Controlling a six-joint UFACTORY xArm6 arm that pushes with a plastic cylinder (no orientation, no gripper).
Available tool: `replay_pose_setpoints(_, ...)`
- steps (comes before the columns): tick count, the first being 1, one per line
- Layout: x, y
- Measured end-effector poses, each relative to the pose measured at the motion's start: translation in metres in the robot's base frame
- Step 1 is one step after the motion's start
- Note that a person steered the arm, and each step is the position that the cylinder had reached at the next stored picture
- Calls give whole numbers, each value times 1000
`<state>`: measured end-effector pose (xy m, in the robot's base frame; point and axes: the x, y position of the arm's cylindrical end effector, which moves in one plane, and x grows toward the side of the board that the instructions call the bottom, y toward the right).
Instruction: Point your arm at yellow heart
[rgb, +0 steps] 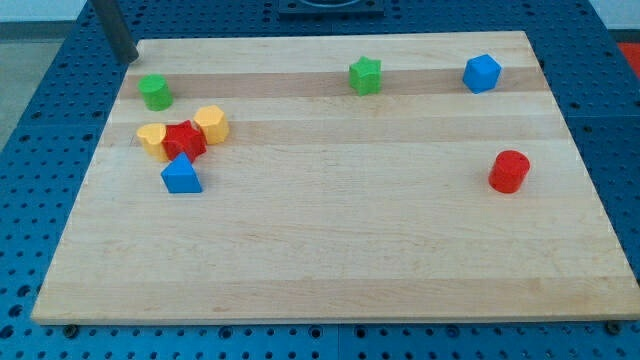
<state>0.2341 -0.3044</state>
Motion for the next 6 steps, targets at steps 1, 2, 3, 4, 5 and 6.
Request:
replay_pose_setpoints(1, 37, 0)
replay_pose_setpoints(2, 49, 0)
replay_pose_setpoints(3, 57, 0)
replay_pose_setpoints(4, 58, 14)
replay_pose_setpoints(5, 52, 15)
replay_pose_setpoints(6, 61, 18)
